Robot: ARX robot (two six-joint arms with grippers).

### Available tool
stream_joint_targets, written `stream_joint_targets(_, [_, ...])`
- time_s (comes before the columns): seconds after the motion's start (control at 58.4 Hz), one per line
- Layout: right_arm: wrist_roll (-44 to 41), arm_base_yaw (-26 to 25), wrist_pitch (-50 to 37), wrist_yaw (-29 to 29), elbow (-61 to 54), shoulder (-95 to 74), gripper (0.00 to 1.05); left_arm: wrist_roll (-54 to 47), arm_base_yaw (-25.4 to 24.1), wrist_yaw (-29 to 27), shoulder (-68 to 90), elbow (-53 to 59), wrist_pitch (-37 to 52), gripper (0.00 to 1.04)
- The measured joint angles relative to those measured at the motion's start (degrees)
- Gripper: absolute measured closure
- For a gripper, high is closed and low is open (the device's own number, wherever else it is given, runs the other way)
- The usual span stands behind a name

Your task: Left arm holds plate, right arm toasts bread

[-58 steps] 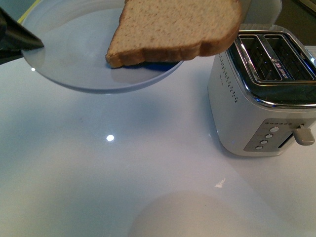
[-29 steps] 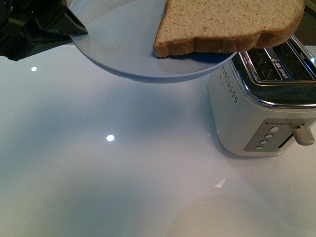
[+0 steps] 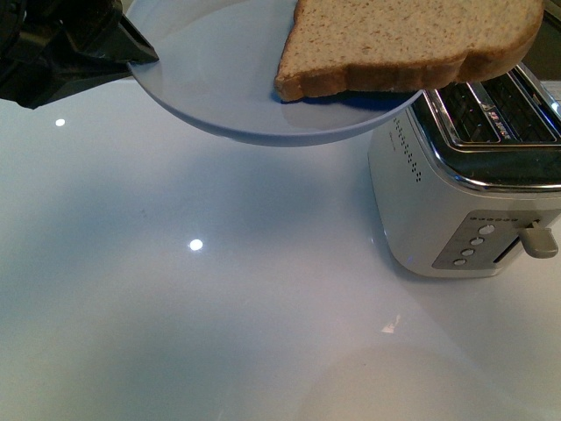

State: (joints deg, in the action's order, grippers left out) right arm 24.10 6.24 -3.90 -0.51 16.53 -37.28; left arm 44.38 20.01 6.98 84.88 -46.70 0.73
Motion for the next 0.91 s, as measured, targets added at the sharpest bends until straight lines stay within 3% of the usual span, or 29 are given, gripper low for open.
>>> stream_joint_targets(0.24, [14.3,5.5,-18.7,11.0,12.0,-27.0,0.09,0.1,-0.8,0.4,0.0,0.0,-0.5,1.02])
stream_joint_targets(0.565, [25.6,8.8,-27.2,13.7,14.5,-41.1,0.09,0.1,-1.4,0.6,0.0,-0.4,-1.3,1.02])
stream_joint_targets(0.908, [29.9,10.6,-29.5,15.6,15.0,-43.1,0.61,0.1,-1.4,0.9,0.0,-0.6,-1.5,1.02])
